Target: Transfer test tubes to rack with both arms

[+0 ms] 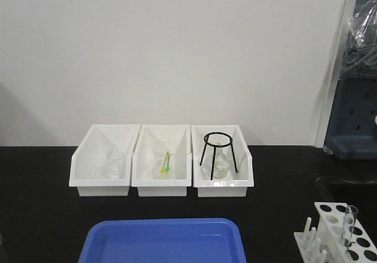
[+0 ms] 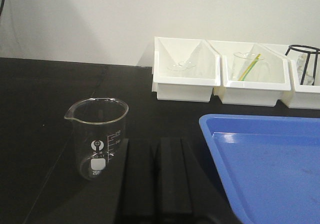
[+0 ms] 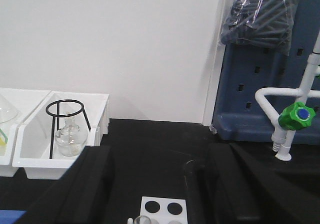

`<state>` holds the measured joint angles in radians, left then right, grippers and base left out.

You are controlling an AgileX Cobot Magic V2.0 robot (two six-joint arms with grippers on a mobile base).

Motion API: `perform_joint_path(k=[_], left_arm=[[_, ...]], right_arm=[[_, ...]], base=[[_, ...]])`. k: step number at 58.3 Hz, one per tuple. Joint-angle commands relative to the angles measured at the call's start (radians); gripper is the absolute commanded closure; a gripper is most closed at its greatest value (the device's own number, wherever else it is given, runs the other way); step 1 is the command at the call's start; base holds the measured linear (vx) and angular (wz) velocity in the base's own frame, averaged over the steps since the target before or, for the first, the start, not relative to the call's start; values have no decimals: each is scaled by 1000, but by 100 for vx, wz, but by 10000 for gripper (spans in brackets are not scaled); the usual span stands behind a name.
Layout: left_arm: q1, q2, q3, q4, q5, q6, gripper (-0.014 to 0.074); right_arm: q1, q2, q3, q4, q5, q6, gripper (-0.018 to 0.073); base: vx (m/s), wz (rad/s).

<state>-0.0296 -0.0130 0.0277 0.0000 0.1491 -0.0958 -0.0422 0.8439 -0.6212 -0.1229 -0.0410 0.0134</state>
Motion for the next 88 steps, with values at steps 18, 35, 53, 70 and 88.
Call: perform_joint_path(k=[18, 35, 53, 70, 88], left_arm=[[2, -12, -25, 0, -81, -8, 602], [2, -12, -25, 0, -81, -8, 602], [2, -12, -25, 0, -81, -8, 602], [2, -12, -25, 0, -81, -8, 602], [2, -12, -25, 0, -81, -8, 602]], right_arm=[[-7, -10, -29, -6, -80, 1, 90], [-7, -10, -29, -6, -80, 1, 90], [-7, -127, 18, -11, -82, -7, 97], [-7, -503, 325, 26, -79, 1, 273], [-7, -869, 613, 29, -14, -5, 575]], base=[[0, 0], [0, 0], [0, 0], [0, 0], [0, 0]])
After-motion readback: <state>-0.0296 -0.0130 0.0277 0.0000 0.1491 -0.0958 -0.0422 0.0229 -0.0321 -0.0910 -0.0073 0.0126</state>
